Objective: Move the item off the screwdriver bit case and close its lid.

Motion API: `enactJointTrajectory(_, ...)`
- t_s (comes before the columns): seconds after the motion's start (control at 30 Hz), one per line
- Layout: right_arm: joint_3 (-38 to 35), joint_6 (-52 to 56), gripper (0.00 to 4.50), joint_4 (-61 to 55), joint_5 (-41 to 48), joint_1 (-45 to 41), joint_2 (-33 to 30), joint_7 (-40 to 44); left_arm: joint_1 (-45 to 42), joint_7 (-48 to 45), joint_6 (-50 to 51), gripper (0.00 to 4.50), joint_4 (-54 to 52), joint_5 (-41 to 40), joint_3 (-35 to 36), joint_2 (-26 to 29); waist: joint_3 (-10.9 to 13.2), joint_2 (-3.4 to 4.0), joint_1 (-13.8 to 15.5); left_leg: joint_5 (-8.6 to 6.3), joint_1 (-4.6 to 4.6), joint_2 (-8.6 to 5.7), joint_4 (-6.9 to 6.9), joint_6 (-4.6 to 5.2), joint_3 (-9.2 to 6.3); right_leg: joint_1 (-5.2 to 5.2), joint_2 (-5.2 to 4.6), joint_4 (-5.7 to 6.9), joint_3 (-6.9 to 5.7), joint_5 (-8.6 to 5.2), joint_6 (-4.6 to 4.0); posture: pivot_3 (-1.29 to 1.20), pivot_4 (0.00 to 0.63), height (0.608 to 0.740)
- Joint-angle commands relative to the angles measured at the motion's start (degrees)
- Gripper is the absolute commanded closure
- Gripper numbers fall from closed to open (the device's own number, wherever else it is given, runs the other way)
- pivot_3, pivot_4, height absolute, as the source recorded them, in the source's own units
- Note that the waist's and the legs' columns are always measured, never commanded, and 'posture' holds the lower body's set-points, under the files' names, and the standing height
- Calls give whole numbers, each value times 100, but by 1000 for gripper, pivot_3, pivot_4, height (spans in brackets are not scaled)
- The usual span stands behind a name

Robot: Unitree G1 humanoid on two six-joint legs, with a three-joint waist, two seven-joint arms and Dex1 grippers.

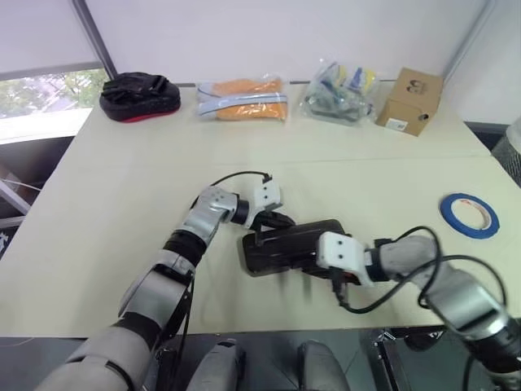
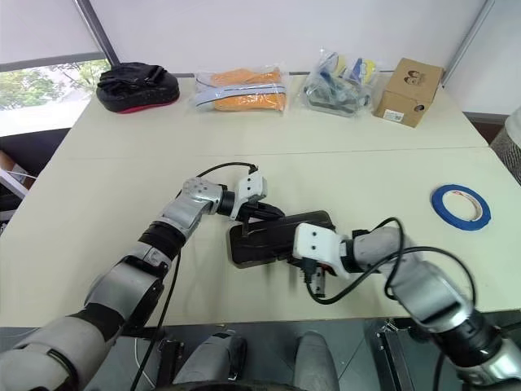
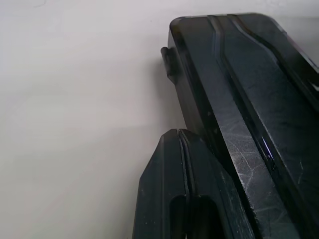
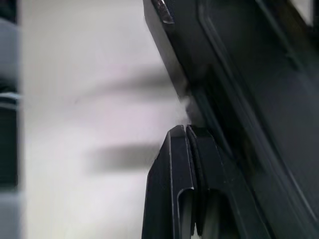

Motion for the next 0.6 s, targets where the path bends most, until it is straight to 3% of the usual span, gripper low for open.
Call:
enactJointTrajectory(0.03, -605, 310, 4468, -400, 614, -60, -226, 260, 150, 58, 505, 4500, -889, -331, 374, 272, 9, -1, -36, 1, -5, 2, -2, -2, 0, -10, 1, 0, 1, 0, 0, 0, 150, 740)
enactJointTrajectory(0.33, -1813, 827, 4468, -58, 1639, -770, -378, 240, 1459, 735, 2752, 4500, -4377, -1376, 1309, 1237, 25, 7, -22, 7, -28, 16, -5, -14, 3, -40, 2, 10, 5, 0, 0, 0, 150, 740)
enactJointTrajectory(0.6, -2154, 660, 4468, 239, 1788, -819, -594, 163, 2616, 2073, 4517, 4500, -6793, -2421, 2349, 1447, 28, 6, 11, 10, -49, 27, 0, -21, 2, -52, -2, 7, 4, 1, -1, 0, 150, 740)
